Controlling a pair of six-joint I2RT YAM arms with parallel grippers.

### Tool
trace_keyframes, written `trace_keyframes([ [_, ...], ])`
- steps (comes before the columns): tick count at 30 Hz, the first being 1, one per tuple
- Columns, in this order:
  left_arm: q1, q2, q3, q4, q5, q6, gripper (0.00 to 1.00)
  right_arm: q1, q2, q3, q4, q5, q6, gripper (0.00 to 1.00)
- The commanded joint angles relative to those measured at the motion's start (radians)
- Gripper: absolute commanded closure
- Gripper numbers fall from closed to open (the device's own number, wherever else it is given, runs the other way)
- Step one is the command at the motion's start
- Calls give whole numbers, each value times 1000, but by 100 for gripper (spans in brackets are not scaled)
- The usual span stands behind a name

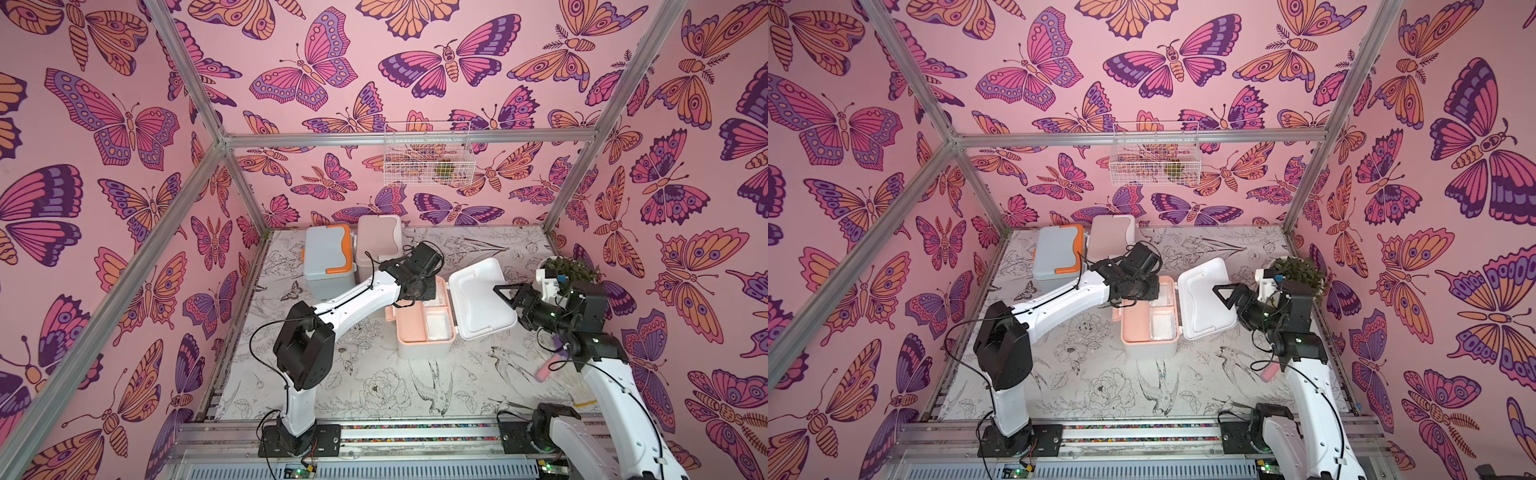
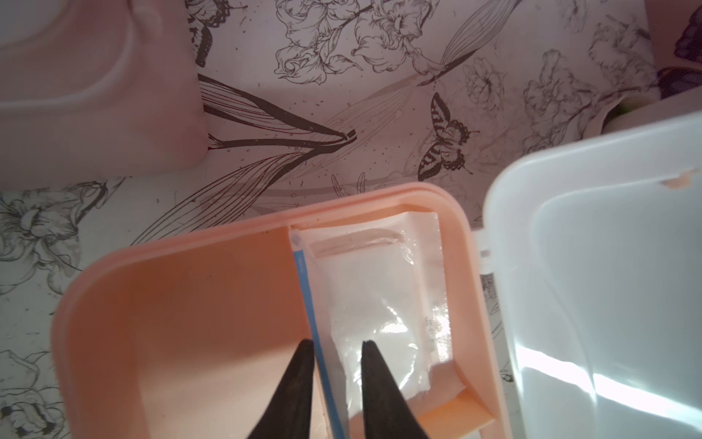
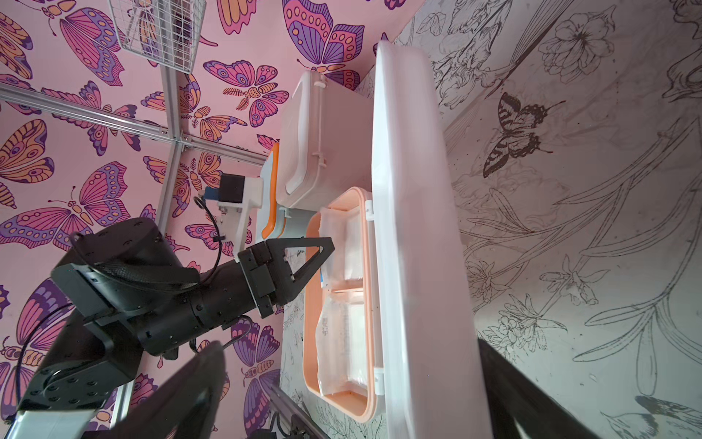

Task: Open first aid kits and take out gauze
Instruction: Pick up the gauze from the first aid kit.

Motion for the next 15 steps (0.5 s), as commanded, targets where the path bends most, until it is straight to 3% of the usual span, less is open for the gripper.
trace_keyframes([
  [1,3,10,24,-32,-14,11,87,-5,-8,-1,18,-27,-5,1],
  [7,-1,-37,22,-35,-9,16,100,-5,-6,-5,25,-33,-3,1],
  [15,-2,-144,-12,-40,-32,36,100,-4,-2,-7,31,-34,-3,1],
])
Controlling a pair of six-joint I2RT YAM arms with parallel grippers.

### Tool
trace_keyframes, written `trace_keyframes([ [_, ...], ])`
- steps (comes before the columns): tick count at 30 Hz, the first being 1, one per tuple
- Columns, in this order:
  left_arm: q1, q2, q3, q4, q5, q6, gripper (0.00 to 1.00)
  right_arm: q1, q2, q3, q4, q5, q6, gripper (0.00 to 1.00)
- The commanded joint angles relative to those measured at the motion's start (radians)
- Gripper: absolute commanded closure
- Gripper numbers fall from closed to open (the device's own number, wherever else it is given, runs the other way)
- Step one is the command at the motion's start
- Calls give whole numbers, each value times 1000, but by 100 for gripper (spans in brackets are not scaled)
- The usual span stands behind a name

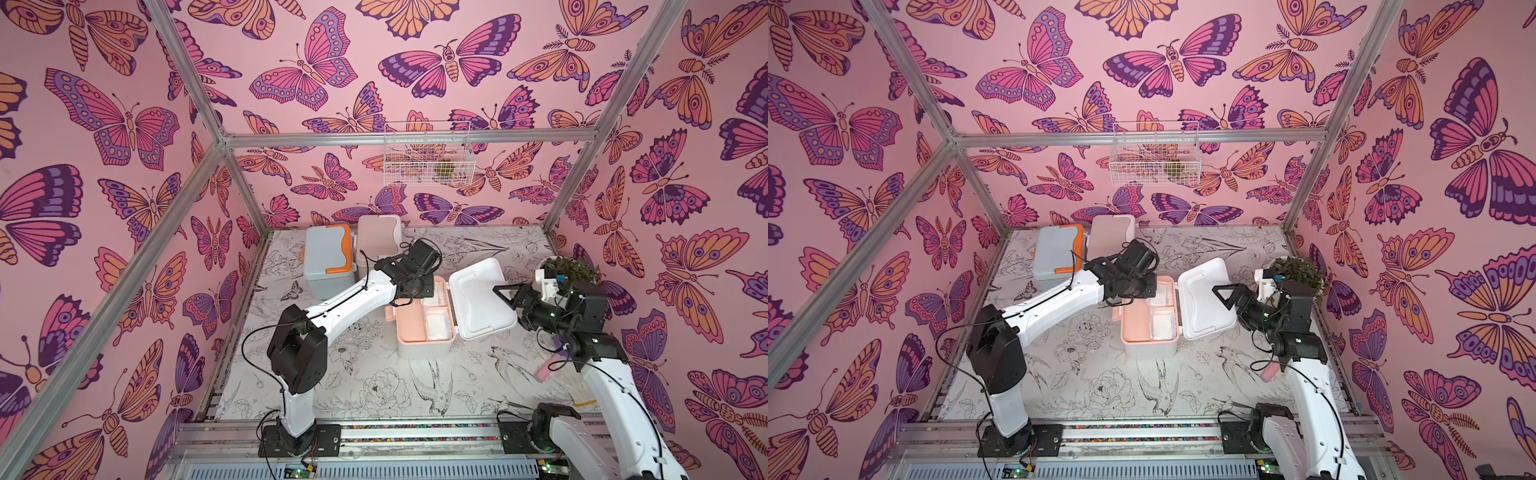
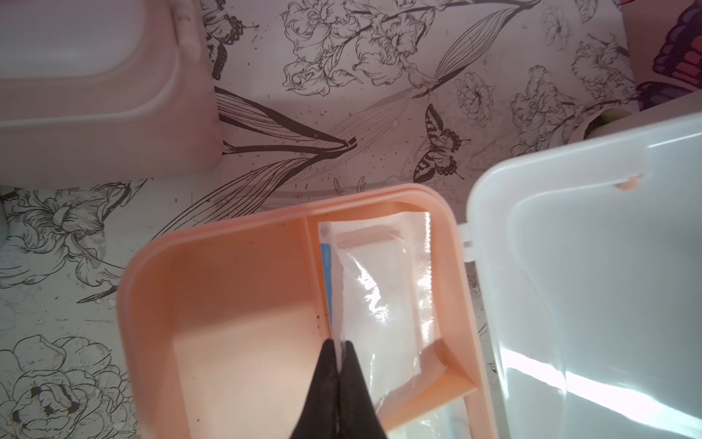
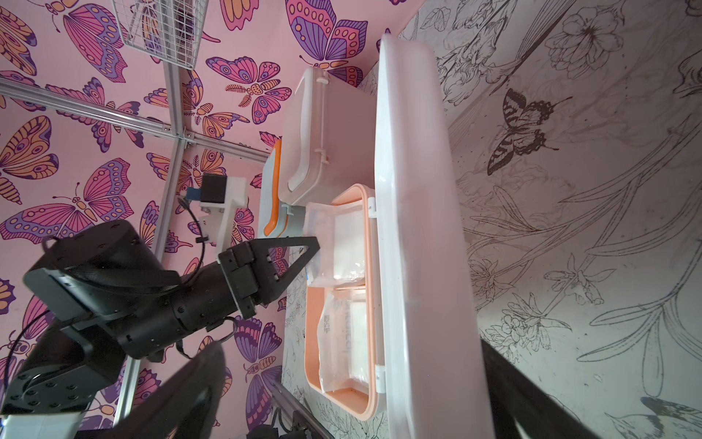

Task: Open first aid kits and take out gauze
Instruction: Pick up the gauze from the first aid kit, then place the gauze at the center of the board.

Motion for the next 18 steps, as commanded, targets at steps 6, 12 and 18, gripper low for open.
trace_keyframes([
  [6,16,-204,-78,-34,-46,85,100,-5,-1,-1,19,-22,-8,1],
  [12,114,-408,-248,-105,-109,167,100,-4,3,-10,19,-23,-12,1],
  [18,278,-613,-457,-149,-162,220,100,-4,11,-23,22,-25,-16,1],
])
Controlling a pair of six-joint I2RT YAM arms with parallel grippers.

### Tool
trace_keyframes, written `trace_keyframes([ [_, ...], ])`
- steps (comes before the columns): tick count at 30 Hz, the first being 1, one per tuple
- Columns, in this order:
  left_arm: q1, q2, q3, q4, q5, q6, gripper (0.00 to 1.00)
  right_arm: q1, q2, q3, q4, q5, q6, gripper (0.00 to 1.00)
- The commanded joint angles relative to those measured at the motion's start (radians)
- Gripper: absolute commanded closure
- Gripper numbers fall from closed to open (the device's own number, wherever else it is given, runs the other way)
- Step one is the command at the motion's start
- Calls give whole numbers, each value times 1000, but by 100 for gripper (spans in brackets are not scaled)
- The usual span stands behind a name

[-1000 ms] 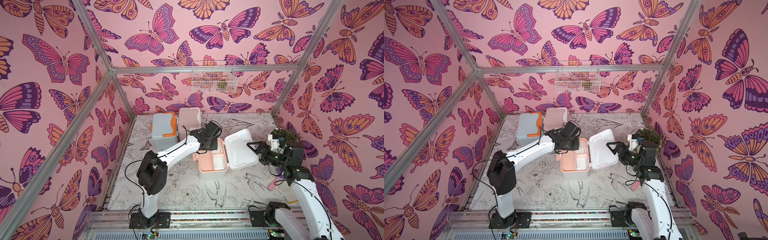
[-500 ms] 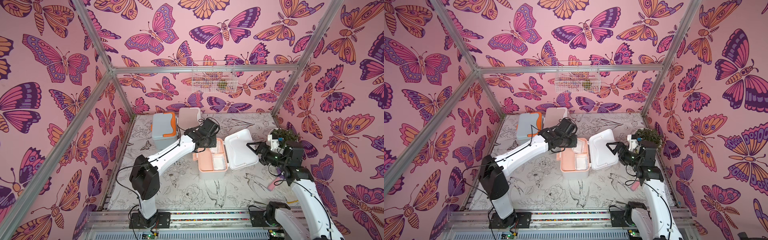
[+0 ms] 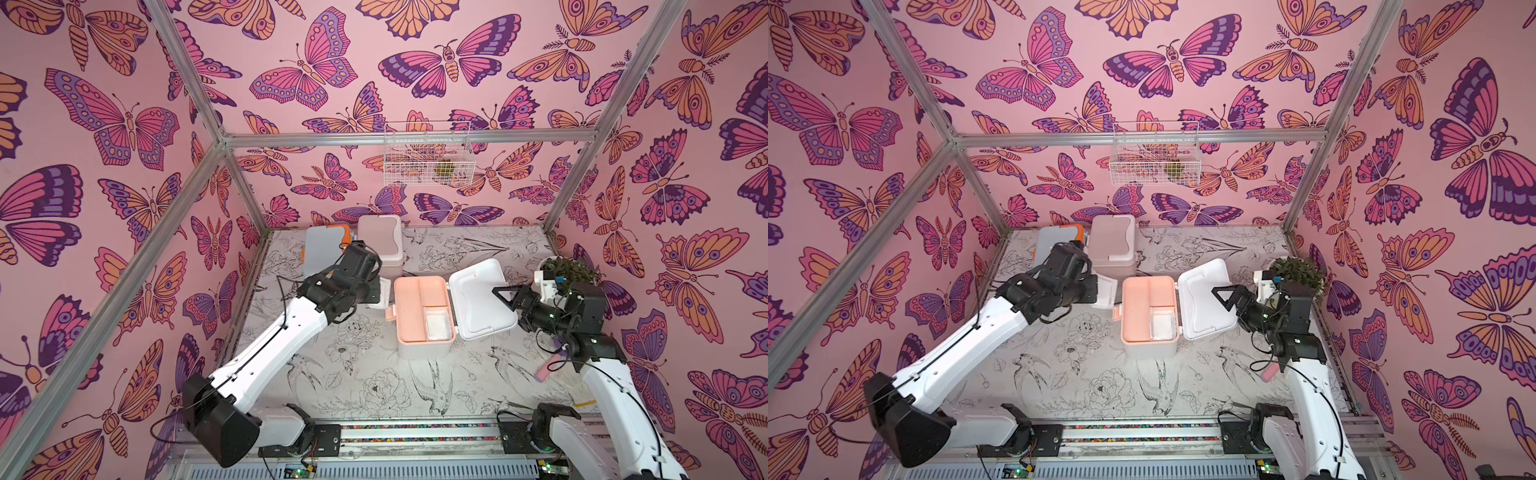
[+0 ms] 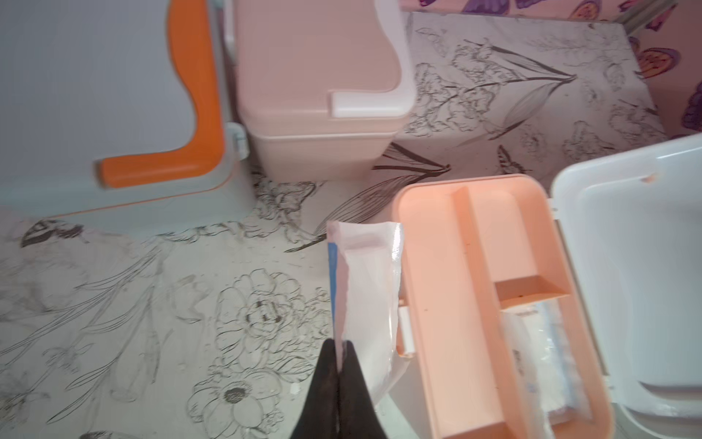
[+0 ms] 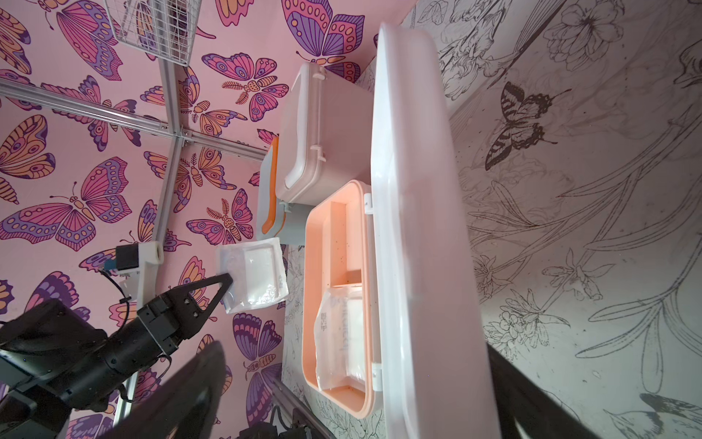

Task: Open first aid kits and take out gauze
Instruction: Place the gauze at the center of the board.

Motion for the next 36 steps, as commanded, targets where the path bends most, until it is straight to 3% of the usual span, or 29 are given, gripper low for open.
trace_keyframes([
  [1,88,-83,-95,-63,-46,60,100,-2,10,-5,21,-22,-16,1],
  [6,212,-96,-186,-61,-118,83,100,11,31,-1,10,-22,-30,1],
  [15,281,173,-148,-51,-207,109,100,38,79,6,-3,-16,-52,1],
  [27,375,347,-139,-34,-286,170,100,71,128,40,-52,6,-87,1],
  [36,448,407,-152,24,-240,192,100,73,127,49,-67,20,-94,1],
])
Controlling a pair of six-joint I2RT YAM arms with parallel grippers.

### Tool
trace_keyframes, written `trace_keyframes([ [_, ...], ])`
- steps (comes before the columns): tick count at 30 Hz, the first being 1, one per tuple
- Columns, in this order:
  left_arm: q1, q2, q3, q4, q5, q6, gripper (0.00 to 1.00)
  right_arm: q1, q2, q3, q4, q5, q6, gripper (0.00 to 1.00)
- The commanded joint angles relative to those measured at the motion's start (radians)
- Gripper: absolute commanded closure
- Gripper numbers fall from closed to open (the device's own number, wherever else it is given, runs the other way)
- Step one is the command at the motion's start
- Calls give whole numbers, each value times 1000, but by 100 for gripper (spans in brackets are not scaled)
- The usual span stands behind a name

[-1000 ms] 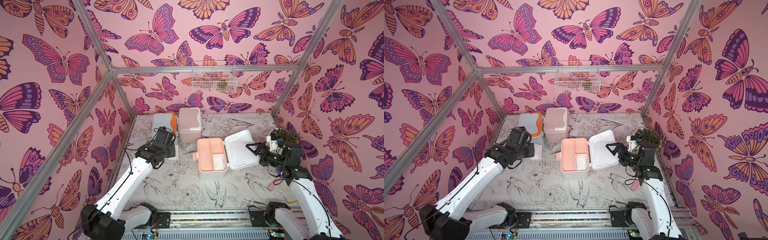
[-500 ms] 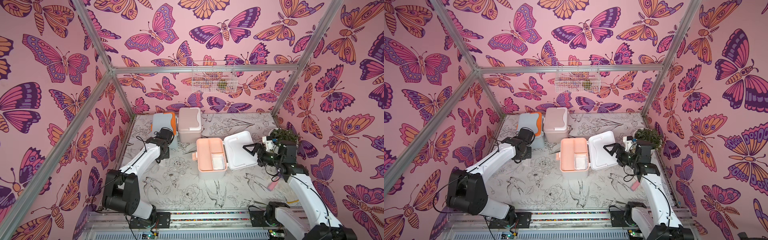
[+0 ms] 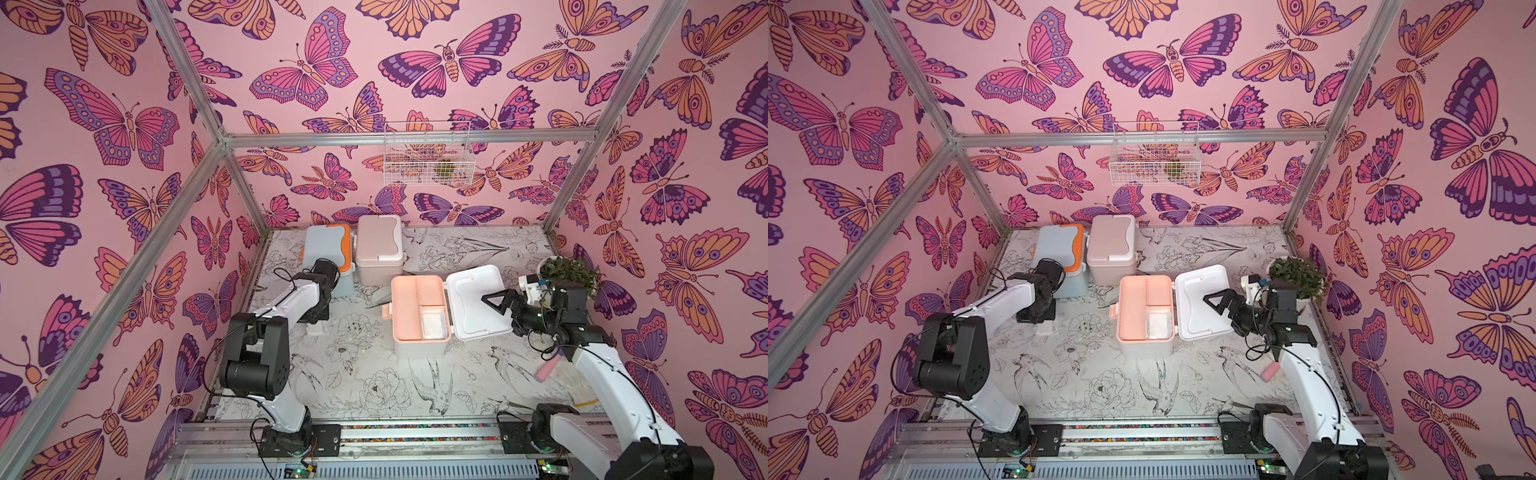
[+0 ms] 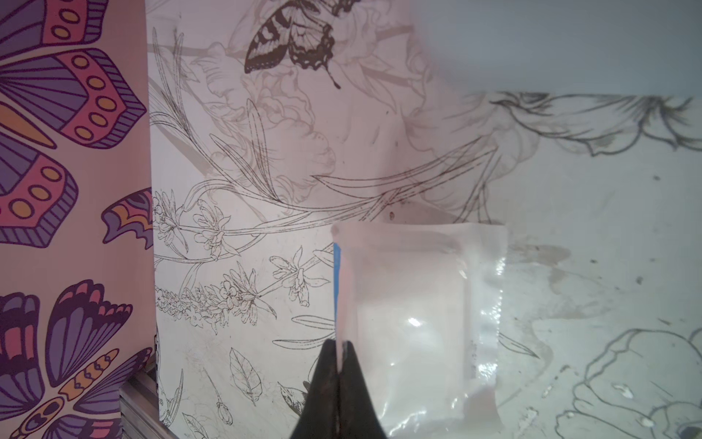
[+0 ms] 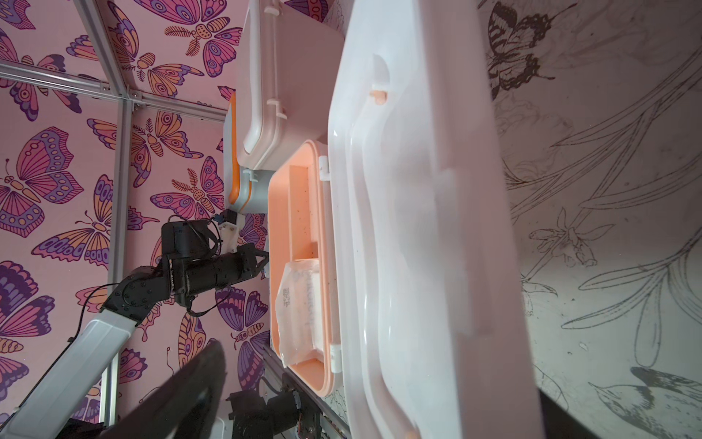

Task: Open first aid kits and take out gauze
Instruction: Place the gauze at the center of the board.

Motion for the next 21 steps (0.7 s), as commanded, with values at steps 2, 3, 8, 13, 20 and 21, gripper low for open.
trace_keyframes([
  [2,46,14,-7,59,41,31,100,10,-3,44,-16,13,-18,1],
  [3,52,16,-10,68,51,37,100,10,-5,45,-18,14,-18,1],
  [8,70,8,-16,88,64,47,78,10,-8,48,-24,17,-18,1],
  [13,68,-61,-36,92,109,19,53,11,-17,47,-27,16,-16,1],
  [20,24,-270,-105,117,130,-89,39,10,-36,44,-37,17,-13,1],
  [21,12,-294,-107,114,139,-111,38,10,-41,44,-38,17,-12,1],
])
